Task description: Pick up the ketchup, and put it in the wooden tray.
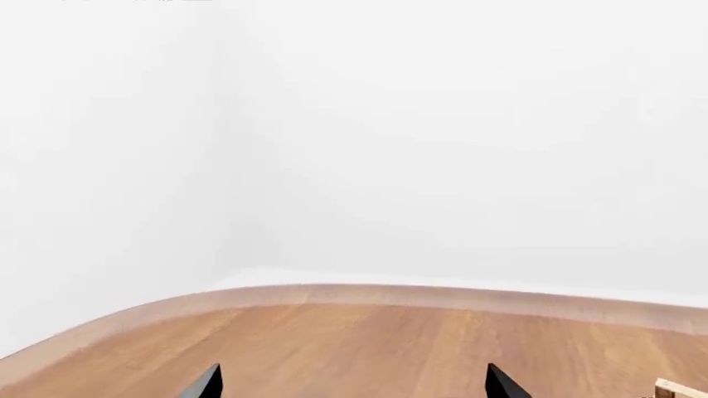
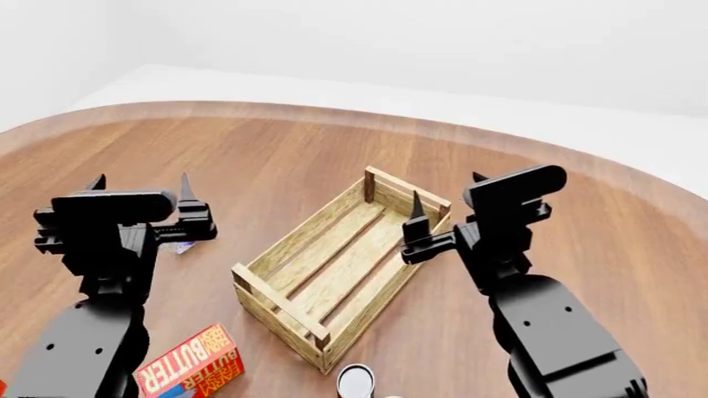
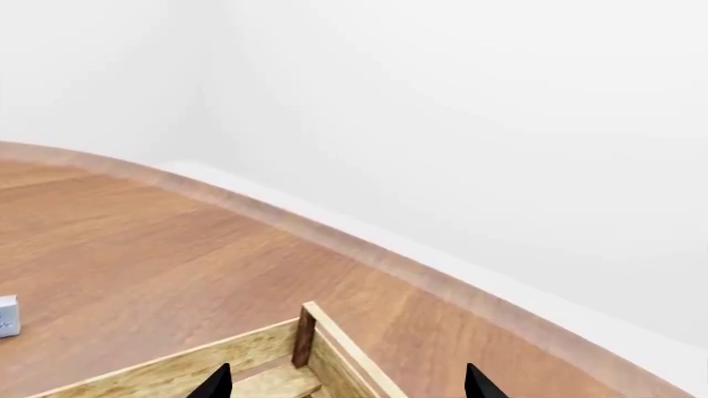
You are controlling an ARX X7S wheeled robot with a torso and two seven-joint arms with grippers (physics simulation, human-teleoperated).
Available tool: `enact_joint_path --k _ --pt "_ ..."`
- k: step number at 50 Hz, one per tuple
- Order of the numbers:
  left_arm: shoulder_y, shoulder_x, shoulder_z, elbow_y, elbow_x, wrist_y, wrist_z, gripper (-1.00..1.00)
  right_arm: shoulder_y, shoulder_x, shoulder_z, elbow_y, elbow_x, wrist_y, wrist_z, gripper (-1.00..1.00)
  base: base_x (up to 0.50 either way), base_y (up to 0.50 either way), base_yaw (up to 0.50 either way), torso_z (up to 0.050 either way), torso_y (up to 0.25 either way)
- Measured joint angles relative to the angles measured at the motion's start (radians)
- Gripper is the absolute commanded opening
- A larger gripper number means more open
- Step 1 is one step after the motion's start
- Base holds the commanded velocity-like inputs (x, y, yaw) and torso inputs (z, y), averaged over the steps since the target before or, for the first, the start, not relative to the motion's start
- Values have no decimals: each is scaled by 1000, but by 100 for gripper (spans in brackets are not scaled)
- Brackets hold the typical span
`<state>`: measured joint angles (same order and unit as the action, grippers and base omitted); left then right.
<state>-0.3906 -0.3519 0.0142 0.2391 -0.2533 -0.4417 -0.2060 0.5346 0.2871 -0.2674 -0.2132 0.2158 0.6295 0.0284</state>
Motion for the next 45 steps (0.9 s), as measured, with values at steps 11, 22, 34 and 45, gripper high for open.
enact_joint_path --k 11,22,34,45 --pt "130 -38 -127 105 -25 -22 -51 100 -15 9 15 -19 14 -1 4 100 0 0 0 0 0" --pt "304 -39 -275 162 -41 -6 -101 100 -26 9 23 -36 30 -8 4 100 0 0 0 0 0" --pt "425 -24 -376 168 -38 -13 -155 100 -30 -6 19 -7 42 -38 -1 100 0 0 0 0 0" --pt "469 -21 -431 178 -40 -82 -206 100 -28 -16 13 24 48 -61 -5 100 0 0 0 0 0"
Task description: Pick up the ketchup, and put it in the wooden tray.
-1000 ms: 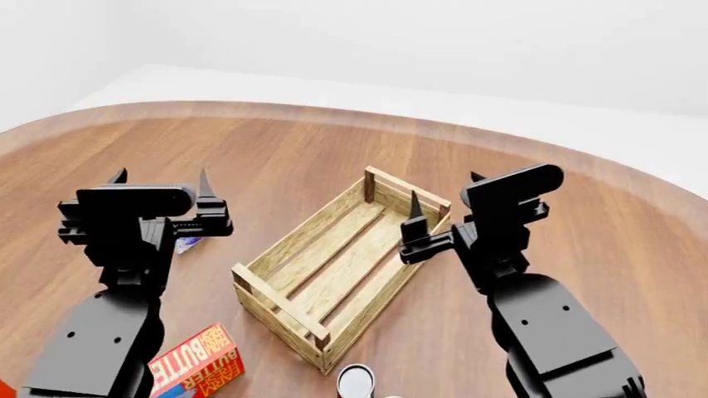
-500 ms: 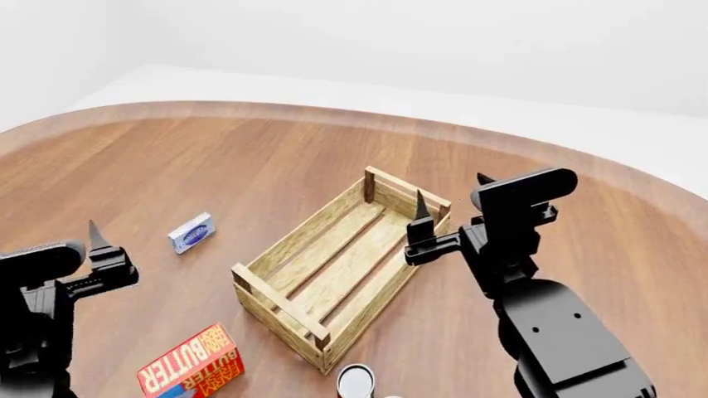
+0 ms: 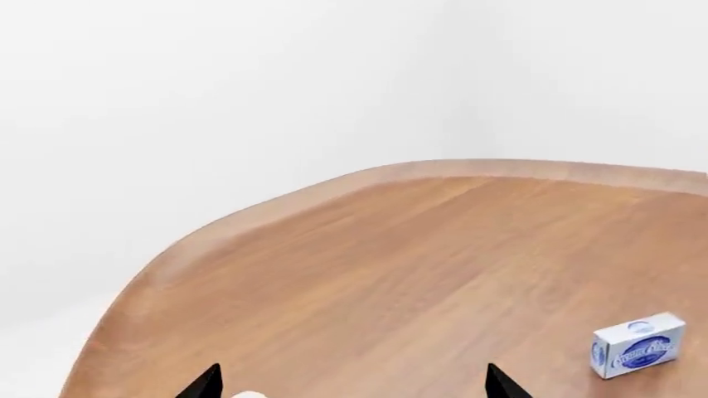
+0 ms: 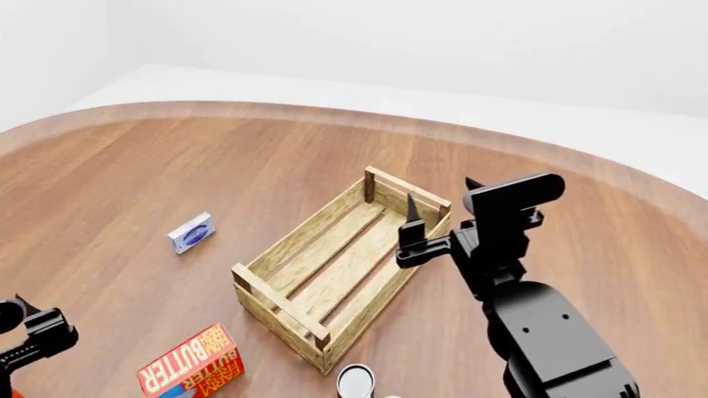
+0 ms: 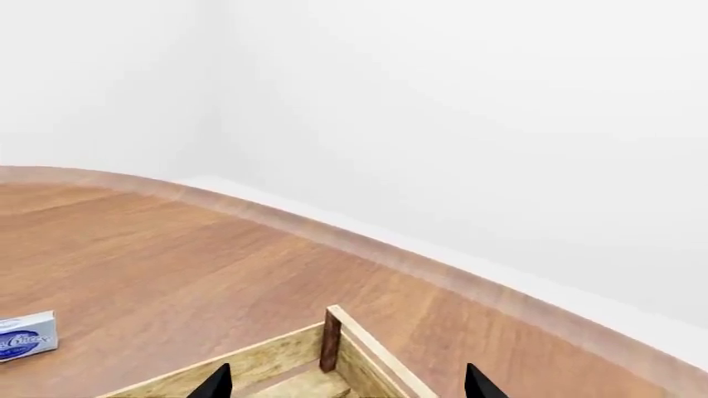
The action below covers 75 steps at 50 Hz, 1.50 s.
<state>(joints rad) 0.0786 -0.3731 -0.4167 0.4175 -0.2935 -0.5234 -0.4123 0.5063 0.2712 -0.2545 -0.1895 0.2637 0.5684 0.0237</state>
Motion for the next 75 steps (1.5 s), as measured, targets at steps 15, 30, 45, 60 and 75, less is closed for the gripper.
enact_joint_path --k 15,30,45,60,75 --pt "8 14 -51 -10 -31 -89 -43 100 -3 -3 -5 15 9 -15 0 100 0 0 0 0 0" --pt "-4 22 -67 -57 -45 -127 -63 100 -6 -3 -9 22 18 -24 1 100 0 0 0 0 0" --pt "-56 27 -45 -154 -19 -86 -78 100 -3 -7 -18 42 23 -40 0 100 0 0 0 0 0" --pt "-140 33 -5 -285 24 -21 -102 100 1 -13 -27 73 29 -60 -6 100 0 0 0 0 0" --pt "-203 37 11 -434 65 52 -131 100 7 -13 -35 92 34 -68 -9 100 0 0 0 0 0"
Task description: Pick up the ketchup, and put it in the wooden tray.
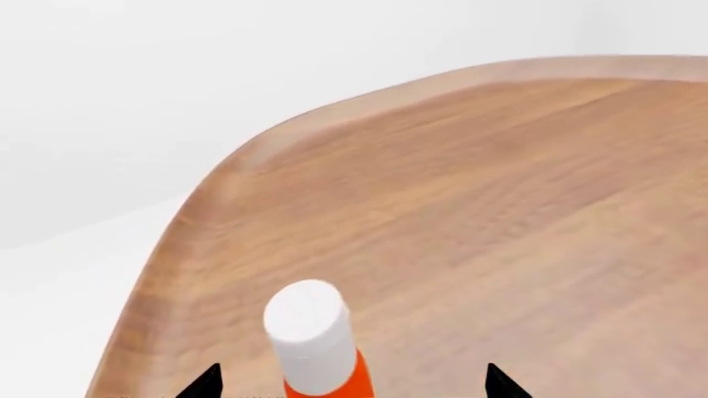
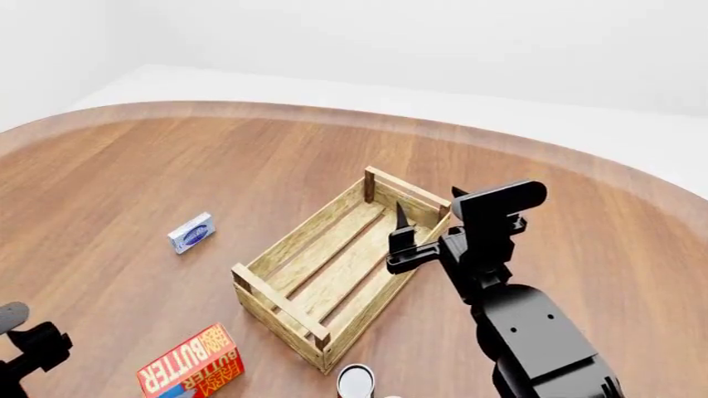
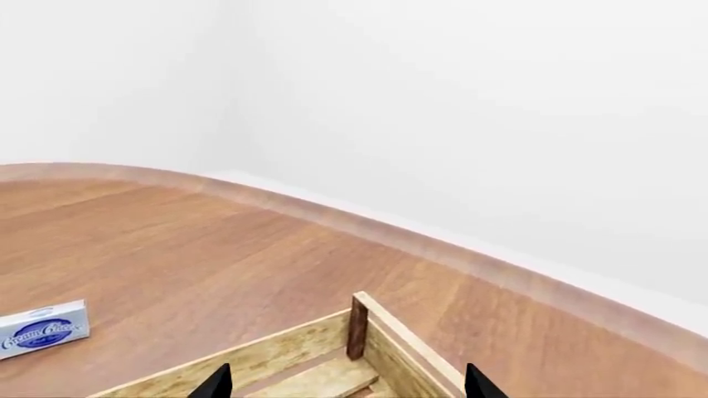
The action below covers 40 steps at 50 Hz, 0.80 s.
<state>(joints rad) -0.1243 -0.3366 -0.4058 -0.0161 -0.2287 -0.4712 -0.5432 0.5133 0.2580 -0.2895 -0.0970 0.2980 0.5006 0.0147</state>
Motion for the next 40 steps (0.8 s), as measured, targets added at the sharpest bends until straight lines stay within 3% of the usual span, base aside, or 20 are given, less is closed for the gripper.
enact_joint_path --k 40 --pt "-196 -19 10 -434 66 196 -61 100 -5 11 1 2 15 -3 20 100 0 0 0 0 0"
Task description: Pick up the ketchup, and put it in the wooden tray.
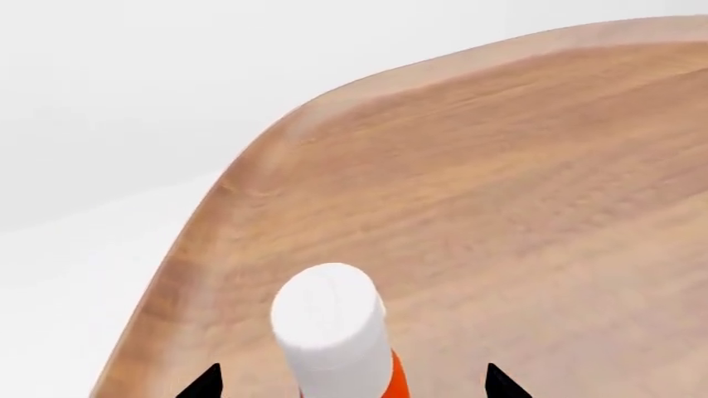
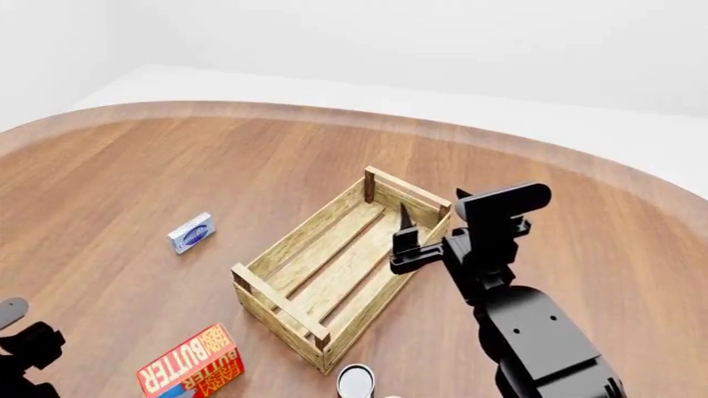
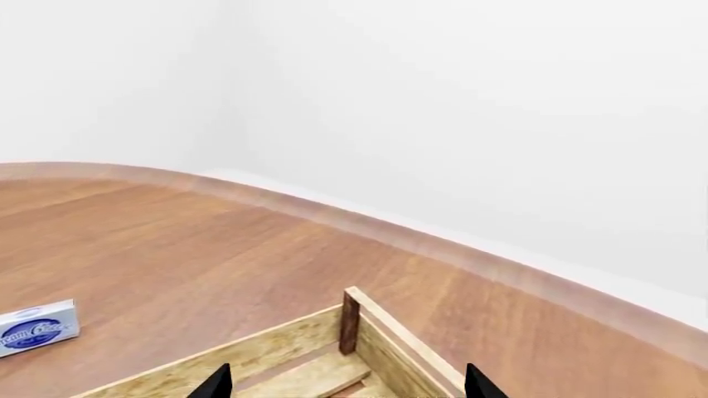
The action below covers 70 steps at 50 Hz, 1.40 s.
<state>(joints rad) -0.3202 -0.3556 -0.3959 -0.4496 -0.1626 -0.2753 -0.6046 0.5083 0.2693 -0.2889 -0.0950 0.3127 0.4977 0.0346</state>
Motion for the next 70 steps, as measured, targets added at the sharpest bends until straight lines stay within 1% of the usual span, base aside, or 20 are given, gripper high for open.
enact_joint_path --k 8,16,17,25,31,38,57,70 --pt "-70 -10 7 -154 16 71 -8 100 -5 3 4 -3 4 -1 7 100 0 0 0 0 0" --pt "-168 -23 24 -319 35 155 -6 100 -8 6 7 -4 8 -2 14 100 0 0 0 0 0" --pt "-180 -24 26 -339 38 166 -5 -100 -8 7 8 -4 8 -2 15 100 0 0 0 0 0" --pt "-251 -33 44 -444 56 229 0 -100 -12 9 11 -3 12 -3 22 100 0 0 0 0 0" --pt "-261 -33 49 -436 56 233 8 -100 -11 9 10 -1 14 -4 24 100 0 0 0 0 0" --pt "-245 -28 56 -340 49 202 27 -100 -10 11 8 -5 18 -2 27 100 0 0 0 0 0" --pt "-213 -14 97 -3 14 53 94 -100 -6 24 12 -31 26 7 39 100 0 0 0 0 1" --pt "-259 -1 166 116 -7 -34 160 -100 0 39 22 -61 32 22 53 100 0 0 0 0 0"
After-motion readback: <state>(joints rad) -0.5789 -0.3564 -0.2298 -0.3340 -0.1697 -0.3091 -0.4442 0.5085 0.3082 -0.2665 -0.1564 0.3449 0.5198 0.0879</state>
